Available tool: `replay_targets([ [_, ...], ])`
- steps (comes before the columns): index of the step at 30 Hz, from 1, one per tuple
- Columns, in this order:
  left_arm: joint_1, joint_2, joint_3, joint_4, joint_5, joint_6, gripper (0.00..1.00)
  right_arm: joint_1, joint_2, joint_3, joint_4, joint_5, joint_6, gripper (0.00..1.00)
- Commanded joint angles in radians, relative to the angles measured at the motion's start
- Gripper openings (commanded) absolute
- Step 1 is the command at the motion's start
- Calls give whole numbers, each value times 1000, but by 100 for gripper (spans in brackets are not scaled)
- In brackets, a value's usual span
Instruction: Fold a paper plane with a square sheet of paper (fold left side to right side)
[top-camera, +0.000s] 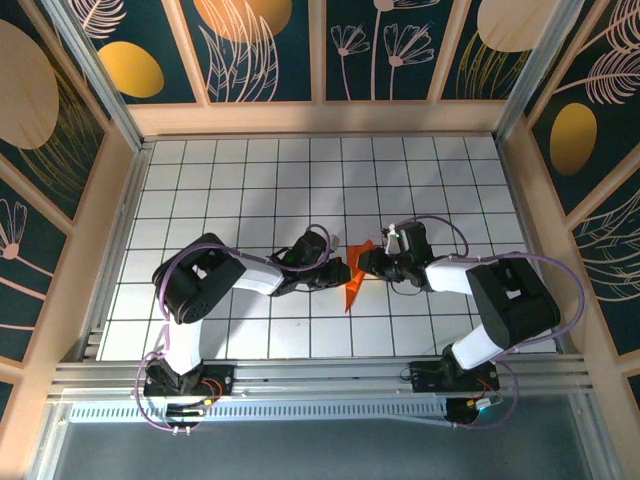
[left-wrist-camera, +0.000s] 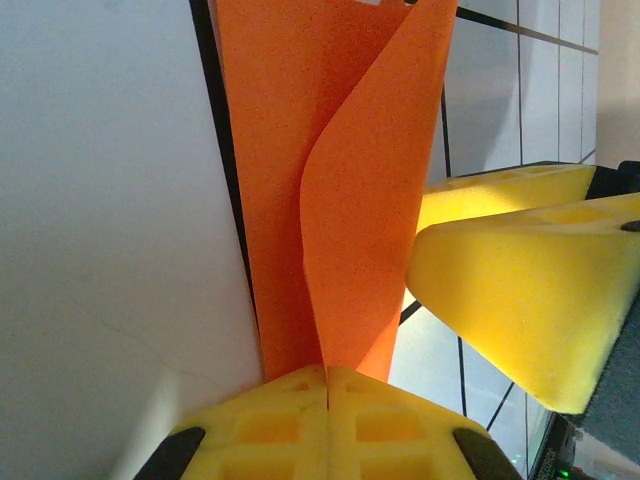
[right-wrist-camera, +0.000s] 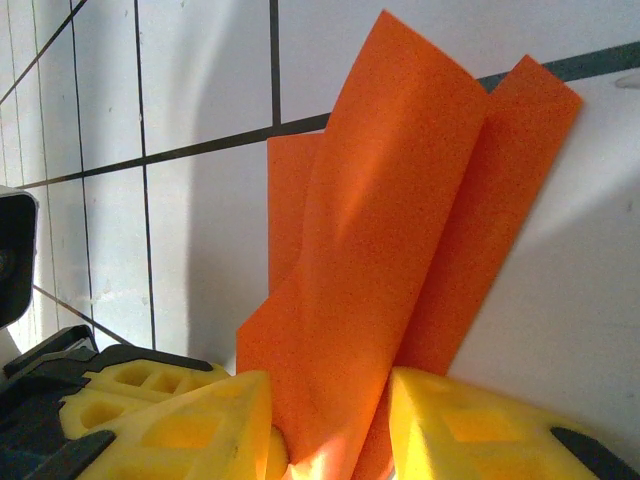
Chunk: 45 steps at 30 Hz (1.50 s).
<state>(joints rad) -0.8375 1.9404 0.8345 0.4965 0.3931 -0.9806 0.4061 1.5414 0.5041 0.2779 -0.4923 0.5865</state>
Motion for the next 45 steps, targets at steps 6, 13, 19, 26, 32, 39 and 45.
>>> replay_targets([
  [6,5,2,9,-21,-5,29,5,13,43,14,-41,60,-17,37],
  [13,5,25,-9,-16,-7,19,1,14,8,20,-46,48,-10,36],
  [19,6,40,-17,-28,-17,23,0,9,-40,16,-61,59,-7,37],
  [26,5,54,-17,-36,-23,24,0,0,-92,14,-99,83,-8,36],
  [32,4,58,-18,-40,-26,26,0,-3,-127,46,-129,57,-24,21],
  [39,3,55,-18,-46,-34,28,0,43,-37,115,-155,72,-34,5],
  [45,3,58,-18,-47,-33,29,0,51,21,150,-191,114,-37,5],
])
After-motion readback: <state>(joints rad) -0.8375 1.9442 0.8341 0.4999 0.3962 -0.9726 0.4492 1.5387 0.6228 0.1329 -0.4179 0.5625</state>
